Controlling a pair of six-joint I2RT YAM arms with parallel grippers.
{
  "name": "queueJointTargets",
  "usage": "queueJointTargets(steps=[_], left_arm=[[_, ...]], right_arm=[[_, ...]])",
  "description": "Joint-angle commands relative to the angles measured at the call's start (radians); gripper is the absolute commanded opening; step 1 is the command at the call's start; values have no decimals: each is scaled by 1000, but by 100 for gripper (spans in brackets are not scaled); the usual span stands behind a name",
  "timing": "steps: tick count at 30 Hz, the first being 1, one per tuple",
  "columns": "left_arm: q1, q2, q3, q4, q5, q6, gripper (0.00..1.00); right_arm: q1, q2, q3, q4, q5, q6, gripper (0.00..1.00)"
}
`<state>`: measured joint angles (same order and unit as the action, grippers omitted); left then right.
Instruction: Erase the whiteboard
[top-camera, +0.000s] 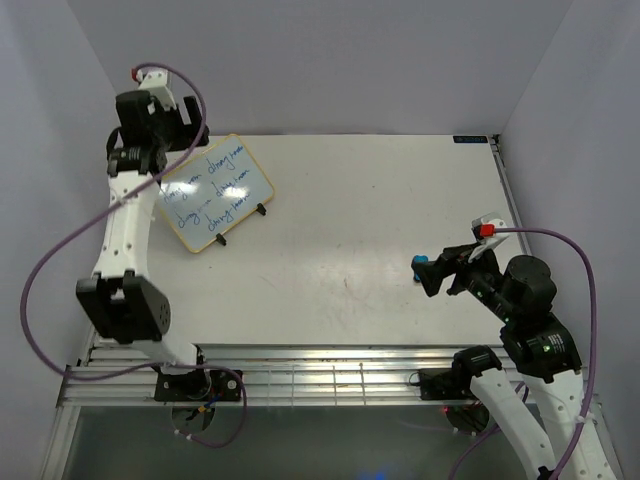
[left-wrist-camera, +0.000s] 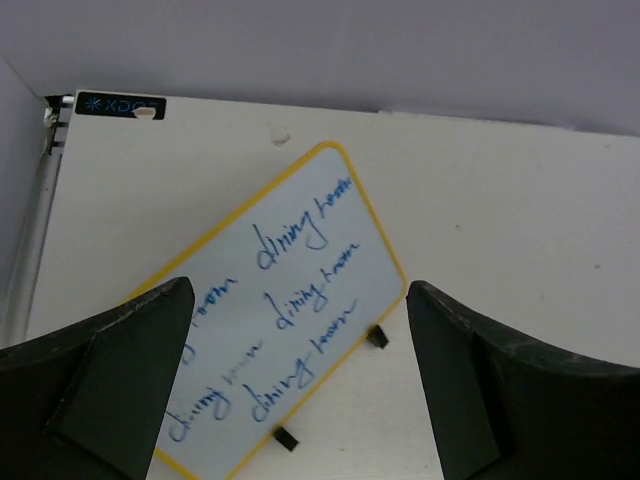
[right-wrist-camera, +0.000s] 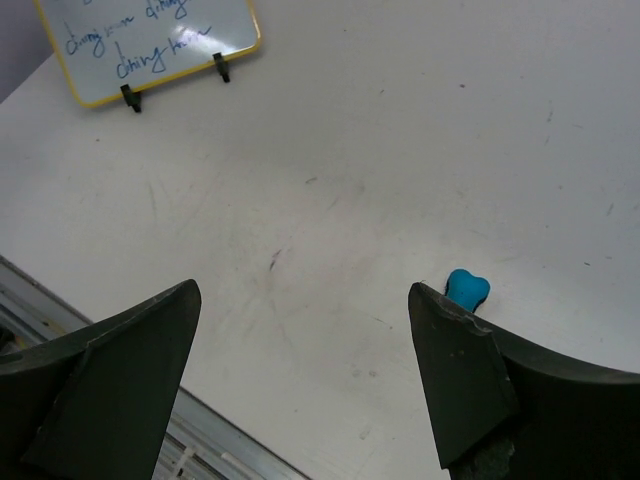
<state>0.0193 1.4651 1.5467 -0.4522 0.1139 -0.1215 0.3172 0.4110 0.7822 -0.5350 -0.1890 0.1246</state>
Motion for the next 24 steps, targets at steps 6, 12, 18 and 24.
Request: queueJointTargets(steps=[6, 12, 18, 24], left_arm=[[240, 514, 492, -39, 504, 73, 98], [311, 627, 434, 43, 799, 89, 98], [315, 690, 420, 38, 862, 143, 98], [314, 796, 478, 20, 935, 132, 96]], right_arm=[[13, -18, 6, 29, -255, -3, 90], [29, -61, -40, 64, -245, -2, 90], [79, -48, -60, 64, -245, -5, 90], [79, -61, -89, 93, -198, -3, 90]])
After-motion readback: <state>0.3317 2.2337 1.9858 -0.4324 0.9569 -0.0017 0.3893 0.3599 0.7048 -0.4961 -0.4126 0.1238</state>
